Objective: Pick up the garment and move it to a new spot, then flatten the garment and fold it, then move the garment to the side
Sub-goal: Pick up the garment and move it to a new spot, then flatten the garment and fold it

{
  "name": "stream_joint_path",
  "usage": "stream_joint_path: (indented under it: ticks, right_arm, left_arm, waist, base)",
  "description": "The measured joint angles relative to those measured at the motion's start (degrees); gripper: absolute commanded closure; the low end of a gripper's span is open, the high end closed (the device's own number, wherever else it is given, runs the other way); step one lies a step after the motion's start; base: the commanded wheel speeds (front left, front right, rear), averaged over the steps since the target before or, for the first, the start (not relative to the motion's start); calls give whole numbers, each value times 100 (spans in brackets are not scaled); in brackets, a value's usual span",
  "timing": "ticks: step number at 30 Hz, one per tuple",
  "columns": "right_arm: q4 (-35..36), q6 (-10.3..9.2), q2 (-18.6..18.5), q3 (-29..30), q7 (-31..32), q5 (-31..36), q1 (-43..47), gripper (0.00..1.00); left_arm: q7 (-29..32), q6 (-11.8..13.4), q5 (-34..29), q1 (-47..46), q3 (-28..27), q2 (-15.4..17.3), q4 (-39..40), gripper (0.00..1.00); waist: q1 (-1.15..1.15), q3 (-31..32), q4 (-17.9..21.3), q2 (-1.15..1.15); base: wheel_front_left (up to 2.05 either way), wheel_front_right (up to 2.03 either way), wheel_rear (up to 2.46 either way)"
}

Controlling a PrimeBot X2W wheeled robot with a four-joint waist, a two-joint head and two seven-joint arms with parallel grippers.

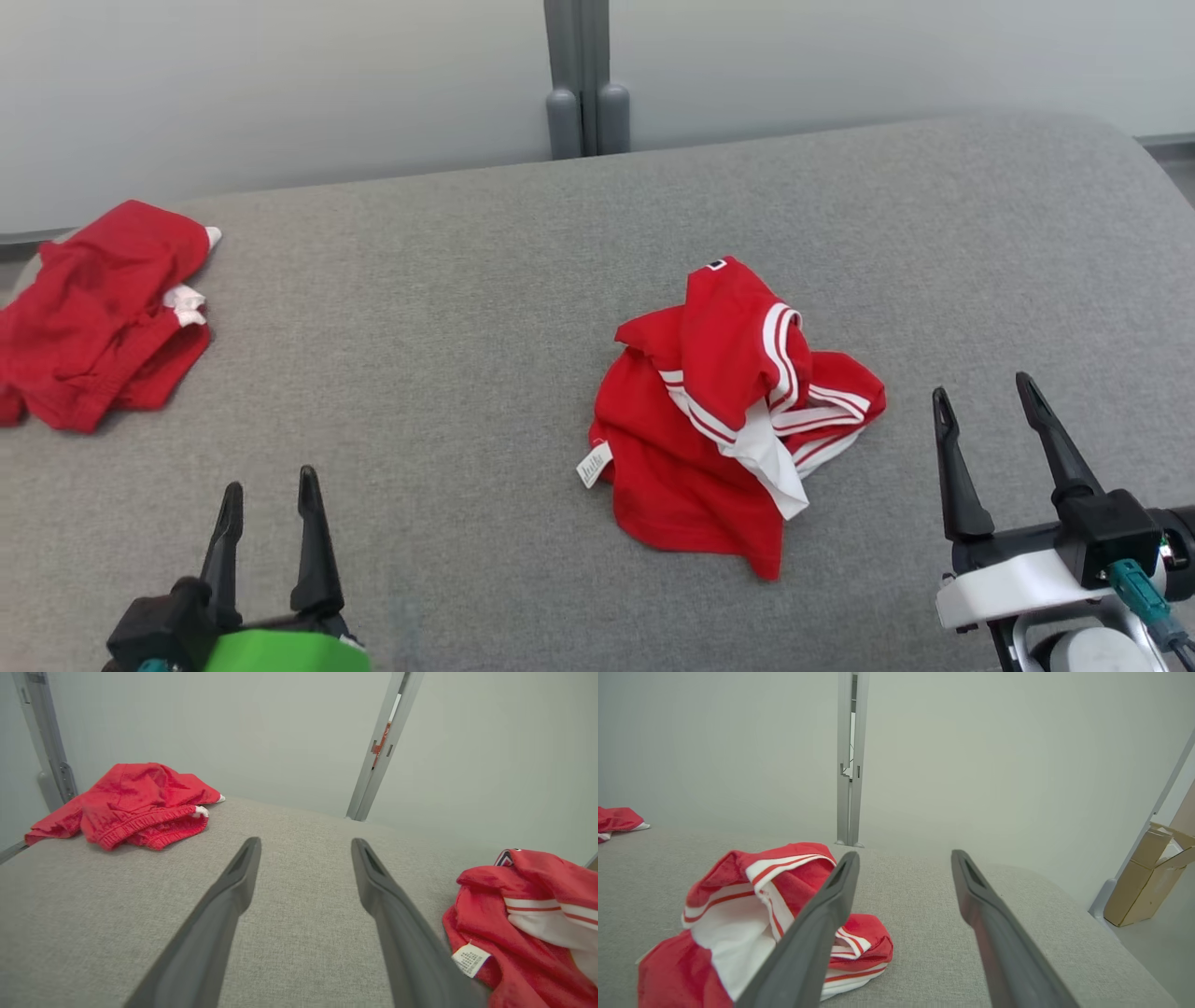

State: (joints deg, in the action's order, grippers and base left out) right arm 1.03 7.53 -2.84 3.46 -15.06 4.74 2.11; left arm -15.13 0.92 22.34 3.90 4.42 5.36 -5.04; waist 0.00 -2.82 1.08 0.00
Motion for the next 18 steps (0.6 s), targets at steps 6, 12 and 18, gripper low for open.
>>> stream_joint_path:
  ticks: [6, 12, 18]
  right_arm:
    - [-330, 0, 0, 71, 0, 25, 183, 0]
    - [-537, 1, 4, 2, 0, 11, 231, 0]
    - [-637, 1, 0, 10, 0, -45, 226, 0]
  left_arm:
    - [0, -350, -599, 479, -558, -208, 158, 0]
    - [0, -587, -756, 611, -627, -238, 188, 0]
    - [0, -739, -828, 581, -534, -246, 127, 0]
  waist:
    - [0, 271, -226, 0]
    - [0, 394, -316, 0]
    - [0, 364, -241, 0]
  base:
    - [0, 0, 0]
    - [0, 0, 0]
    - [0, 0, 0]
